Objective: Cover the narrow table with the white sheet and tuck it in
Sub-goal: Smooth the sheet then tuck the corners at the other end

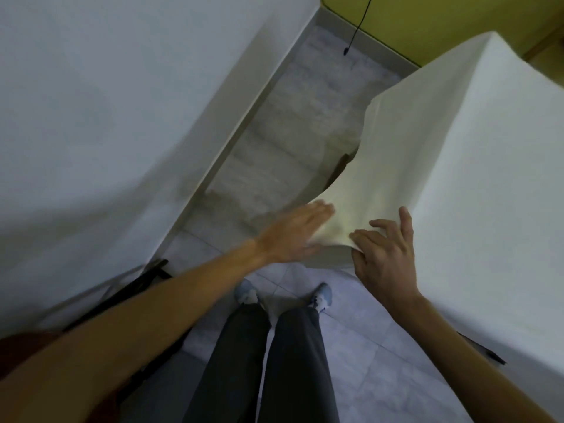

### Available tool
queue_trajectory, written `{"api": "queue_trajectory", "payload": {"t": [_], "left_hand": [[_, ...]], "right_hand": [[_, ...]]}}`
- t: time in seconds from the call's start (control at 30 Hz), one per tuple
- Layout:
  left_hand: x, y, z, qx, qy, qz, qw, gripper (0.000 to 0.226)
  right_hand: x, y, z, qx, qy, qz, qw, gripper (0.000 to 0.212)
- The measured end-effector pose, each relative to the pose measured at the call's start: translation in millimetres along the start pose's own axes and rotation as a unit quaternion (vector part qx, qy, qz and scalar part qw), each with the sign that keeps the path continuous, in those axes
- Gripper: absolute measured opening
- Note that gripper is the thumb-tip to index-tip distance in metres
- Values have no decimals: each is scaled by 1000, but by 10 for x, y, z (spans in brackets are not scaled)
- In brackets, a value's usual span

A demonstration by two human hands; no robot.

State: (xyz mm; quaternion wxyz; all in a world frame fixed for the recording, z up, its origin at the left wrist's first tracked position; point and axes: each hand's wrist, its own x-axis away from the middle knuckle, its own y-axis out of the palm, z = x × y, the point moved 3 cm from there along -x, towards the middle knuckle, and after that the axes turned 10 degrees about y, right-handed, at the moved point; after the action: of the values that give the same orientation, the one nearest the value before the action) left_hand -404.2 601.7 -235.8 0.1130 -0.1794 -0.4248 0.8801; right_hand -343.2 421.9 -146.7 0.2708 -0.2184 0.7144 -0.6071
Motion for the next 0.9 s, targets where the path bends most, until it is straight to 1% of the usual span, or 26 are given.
{"api": "queue_trajectory", "payload": {"t": [0.03, 0.1, 0.17, 0.23, 0.27, 0.37, 0.43, 0.5, 0.53, 0.63, 0.73, 0.8, 0.9], "left_hand": [[-124, 183, 101, 12, 3, -8, 1000, 68], [-235, 440, 185, 50, -24, -11, 998, 63], [-249, 585, 134, 92, -57, -3, 994, 66], [-157, 705, 24, 117, -96, -11, 988, 71], [-65, 766, -47, 125, -123, -14, 984, 71], [375, 975, -280, 161, -221, -7, 962, 61], [650, 1007, -389, 157, -270, -11, 950, 59], [838, 921, -490, 117, -308, -48, 943, 59], [889, 843, -535, 98, -304, -57, 946, 59], [1008, 625, -759, 4, -234, -71, 970, 58], [1254, 439, -1112, -89, -198, -130, 967, 61], [1456, 266, -1310, -117, -202, -146, 961, 57], [1630, 14, -1430, -118, -233, -156, 953, 70]], "right_hand": [[-6, -5, 0, 1, 0, -4, 1000, 22], [-17, -18, -34, -10, -3, -1, 1000, 17], [2, -26, -32, -11, -11, 7, 1000, 12], [4, -23, -1, -16, -15, 7, 1000, 11], [1, -17, 18, -23, -11, 7, 1000, 12], [21, -10, 29, -53, 2, 26, 998, 18], [29, -14, 40, -63, -1, 36, 997, 19], [22, -6, 46, -57, -12, 36, 998, 17], [20, 1, 49, -53, -16, 34, 998, 16], [36, 5, 69, -51, -22, 35, 998, 14], [37, 0, 71, -60, -21, 36, 997, 12], [26, -1, 65, -63, -18, 34, 997, 10], [27, 13, 61, -59, -11, 35, 998, 11]]}}
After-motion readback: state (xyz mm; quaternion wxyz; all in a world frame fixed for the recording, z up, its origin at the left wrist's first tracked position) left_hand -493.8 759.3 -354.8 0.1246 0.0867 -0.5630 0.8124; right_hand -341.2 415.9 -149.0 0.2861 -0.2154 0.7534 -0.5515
